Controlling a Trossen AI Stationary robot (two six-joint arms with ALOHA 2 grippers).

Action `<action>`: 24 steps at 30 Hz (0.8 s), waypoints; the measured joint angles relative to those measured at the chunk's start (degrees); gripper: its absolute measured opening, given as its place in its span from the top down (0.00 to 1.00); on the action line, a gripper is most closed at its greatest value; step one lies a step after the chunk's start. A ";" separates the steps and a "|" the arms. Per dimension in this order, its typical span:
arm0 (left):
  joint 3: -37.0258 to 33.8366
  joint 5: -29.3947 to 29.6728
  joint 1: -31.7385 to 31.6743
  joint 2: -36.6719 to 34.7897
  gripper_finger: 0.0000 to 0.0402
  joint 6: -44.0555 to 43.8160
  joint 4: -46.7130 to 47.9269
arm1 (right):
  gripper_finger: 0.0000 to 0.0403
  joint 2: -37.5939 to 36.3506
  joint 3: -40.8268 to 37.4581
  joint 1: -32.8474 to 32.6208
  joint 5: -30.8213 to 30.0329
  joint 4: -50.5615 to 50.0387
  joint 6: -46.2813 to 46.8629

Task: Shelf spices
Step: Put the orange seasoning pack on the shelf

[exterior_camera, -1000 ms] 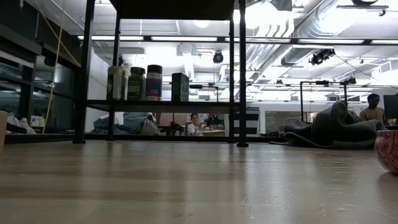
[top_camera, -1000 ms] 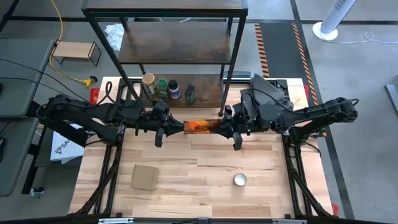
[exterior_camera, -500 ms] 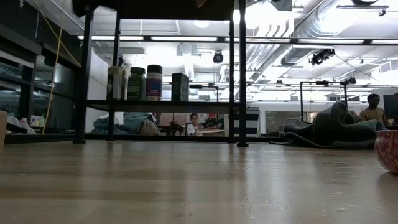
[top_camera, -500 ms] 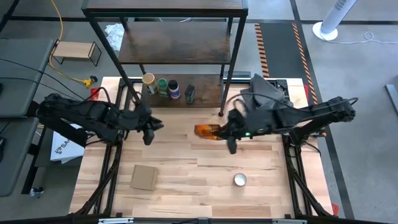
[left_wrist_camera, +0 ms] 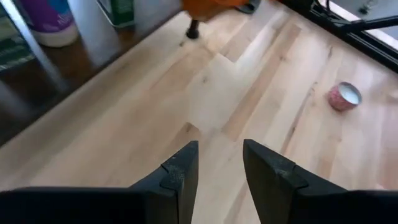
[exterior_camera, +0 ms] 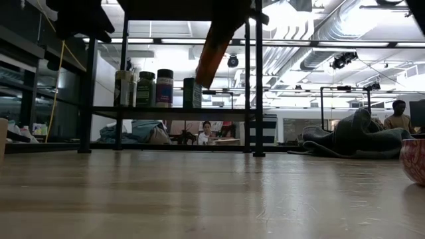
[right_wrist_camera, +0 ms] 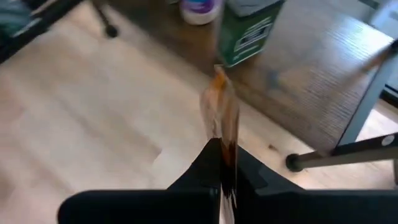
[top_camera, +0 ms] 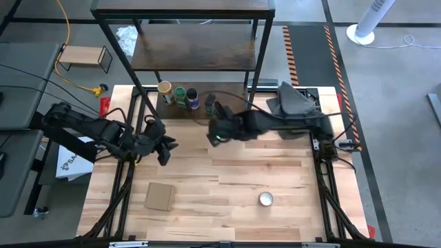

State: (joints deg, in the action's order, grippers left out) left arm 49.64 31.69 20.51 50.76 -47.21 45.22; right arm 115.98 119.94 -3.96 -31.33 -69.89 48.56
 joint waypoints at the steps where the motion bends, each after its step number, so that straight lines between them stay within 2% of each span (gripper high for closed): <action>1: -0.29 -0.05 0.53 0.00 0.70 -0.53 -0.40 | 1.00 1.82 2.17 1.08 0.02 -1.30 1.16; 5: -0.47 -0.05 2.63 -0.03 0.70 -2.10 -0.66 | 1.00 8.41 9.48 4.82 0.00 -4.28 2.88; 9: -0.49 -0.75 5.11 -0.11 0.70 -2.13 -0.68 | 1.00 11.22 15.28 6.56 -0.48 -7.25 3.08; 16: -0.49 -1.15 8.74 -0.11 0.70 -1.78 -0.55 | 1.00 10.97 13.32 9.29 -0.11 -12.93 8.43; 24: -0.49 -0.93 9.35 -0.11 0.70 -1.78 -0.55 | 1.00 10.89 13.34 11.12 0.31 -11.14 7.97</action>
State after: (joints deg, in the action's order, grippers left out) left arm 49.15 30.76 29.87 50.65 -48.99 44.67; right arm 126.87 133.27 7.16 -31.02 -81.03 56.53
